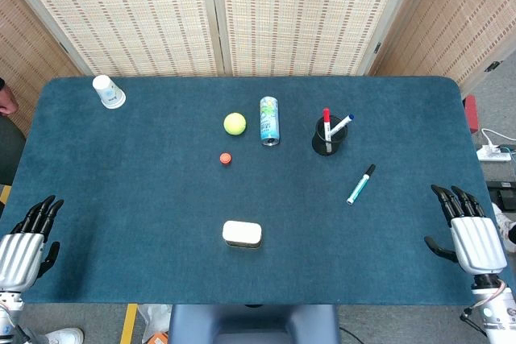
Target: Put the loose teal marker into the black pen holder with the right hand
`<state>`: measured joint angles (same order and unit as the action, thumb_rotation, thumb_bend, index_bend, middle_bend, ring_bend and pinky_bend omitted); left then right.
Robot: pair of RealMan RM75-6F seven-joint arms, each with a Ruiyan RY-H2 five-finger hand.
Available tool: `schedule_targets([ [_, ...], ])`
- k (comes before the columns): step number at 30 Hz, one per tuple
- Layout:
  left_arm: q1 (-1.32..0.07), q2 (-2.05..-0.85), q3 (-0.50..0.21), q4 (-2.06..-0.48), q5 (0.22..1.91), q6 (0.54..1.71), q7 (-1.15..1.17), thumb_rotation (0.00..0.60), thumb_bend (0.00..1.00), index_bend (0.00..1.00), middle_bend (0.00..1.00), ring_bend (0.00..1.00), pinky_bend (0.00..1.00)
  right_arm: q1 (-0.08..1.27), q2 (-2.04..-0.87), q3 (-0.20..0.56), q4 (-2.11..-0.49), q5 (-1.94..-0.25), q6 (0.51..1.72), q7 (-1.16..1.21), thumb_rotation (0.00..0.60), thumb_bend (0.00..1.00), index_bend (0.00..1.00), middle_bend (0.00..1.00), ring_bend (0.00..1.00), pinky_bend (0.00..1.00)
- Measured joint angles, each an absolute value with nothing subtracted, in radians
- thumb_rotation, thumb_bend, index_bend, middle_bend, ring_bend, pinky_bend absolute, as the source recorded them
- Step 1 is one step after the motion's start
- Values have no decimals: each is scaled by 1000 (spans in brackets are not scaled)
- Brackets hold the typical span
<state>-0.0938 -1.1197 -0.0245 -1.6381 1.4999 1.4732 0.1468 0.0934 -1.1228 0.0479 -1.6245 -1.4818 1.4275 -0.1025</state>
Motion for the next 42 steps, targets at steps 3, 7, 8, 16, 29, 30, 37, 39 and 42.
schedule_targets([
  [3, -92, -1121, -25, -1637, 1504, 1480, 148, 600, 444, 5, 0, 65, 335, 95, -1121, 48, -1628, -1477, 1422, -112, 600, 137, 0, 115, 54, 139],
  [7, -90, -1121, -23, -1639, 1505, 1481, 148, 600, 444, 5, 0, 66, 335, 99, -1122, 48, -1626, -1470, 1413, -122, 600, 137, 0, 116, 54, 139],
  [8, -90, -1121, -23, -1639, 1506, 1481, 147, 600, 444, 5, 0, 66, 335, 99, -1123, 49, -1625, -1469, 1412, -122, 600, 137, 0, 116, 54, 139],
  [16, -96, -1113, -22, -1647, 1490, 1456, 139, 600, 443, 5, 0, 66, 336, 122, -1170, 68, -1559, -1466, 1407, -143, 600, 138, 170, 117, 58, 193],
  [29, -96, -1109, -17, -1655, 1497, 1455, 145, 600, 445, 12, 0, 66, 337, 317, -1320, 65, -1257, -1537, 1185, -170, 600, 137, 298, 181, 107, 227],
  [30, -97, -1110, -18, -1656, 1495, 1454, 146, 600, 445, 13, 0, 66, 337, 326, -1329, 64, -1244, -1542, 1177, -167, 600, 138, 303, 183, 107, 230],
  [37, -101, -1110, -22, -1656, 1478, 1441, 150, 600, 445, 17, 0, 66, 339, 435, -1447, 75, -1103, -1558, 1084, -160, 600, 137, 352, 207, 120, 264],
  [39, -101, -1109, -23, -1656, 1474, 1439, 148, 600, 446, 17, 0, 66, 339, 449, -1468, 78, -1074, -1555, 1069, -162, 600, 137, 363, 211, 130, 267],
  [42, -102, -1109, -24, -1656, 1470, 1437, 146, 600, 446, 18, 0, 66, 339, 472, -1507, 86, -1017, -1539, 1036, -158, 600, 137, 374, 218, 130, 268],
])
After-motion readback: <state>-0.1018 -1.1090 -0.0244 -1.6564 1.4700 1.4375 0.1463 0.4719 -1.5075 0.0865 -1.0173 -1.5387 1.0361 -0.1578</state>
